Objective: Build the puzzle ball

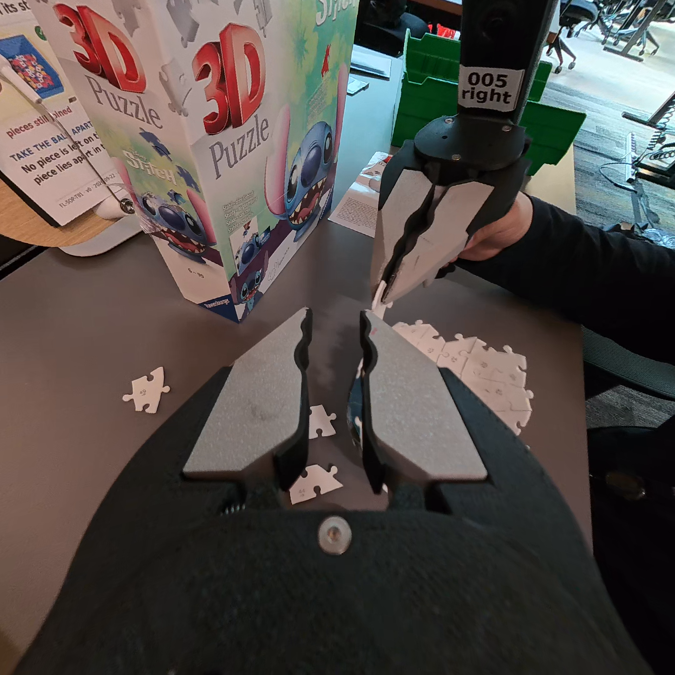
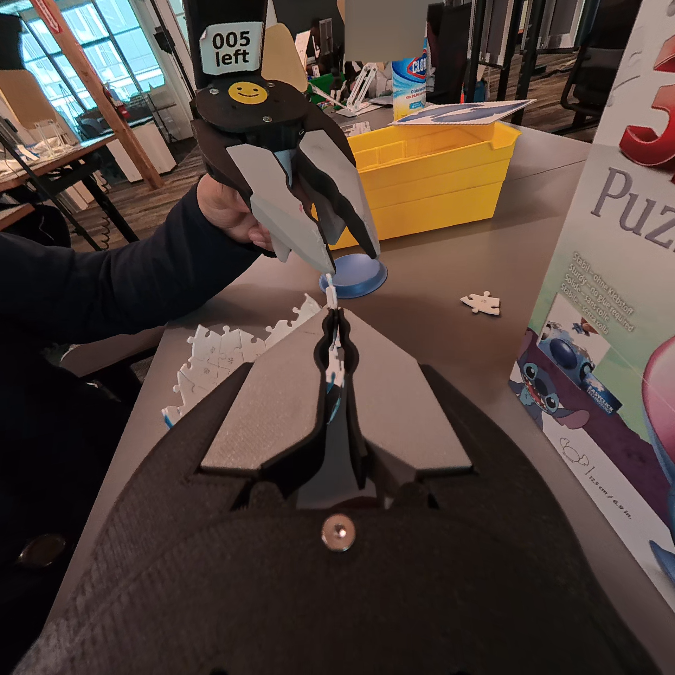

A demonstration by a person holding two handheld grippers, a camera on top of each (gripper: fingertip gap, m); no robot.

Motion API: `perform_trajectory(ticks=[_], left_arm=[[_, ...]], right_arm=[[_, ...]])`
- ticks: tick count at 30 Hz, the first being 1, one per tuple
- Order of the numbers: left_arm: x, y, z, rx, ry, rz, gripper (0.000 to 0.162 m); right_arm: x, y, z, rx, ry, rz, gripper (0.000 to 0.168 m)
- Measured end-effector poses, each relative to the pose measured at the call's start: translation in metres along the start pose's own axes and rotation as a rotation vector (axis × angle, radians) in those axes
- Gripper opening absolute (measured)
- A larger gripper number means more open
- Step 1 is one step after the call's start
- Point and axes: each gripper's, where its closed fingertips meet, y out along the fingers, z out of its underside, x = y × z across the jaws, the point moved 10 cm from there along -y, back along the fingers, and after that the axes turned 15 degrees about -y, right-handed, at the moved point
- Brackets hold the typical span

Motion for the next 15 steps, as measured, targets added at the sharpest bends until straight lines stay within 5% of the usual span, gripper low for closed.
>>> perform_trajectory(ticks=[15], left_arm=[[0.009,-0.012,0.001,-0.06,-0.048,0.01,0.023]], right_arm=[[0.0,-0.003,-0.003,-0.008,-0.007,-0.002,0.0]])
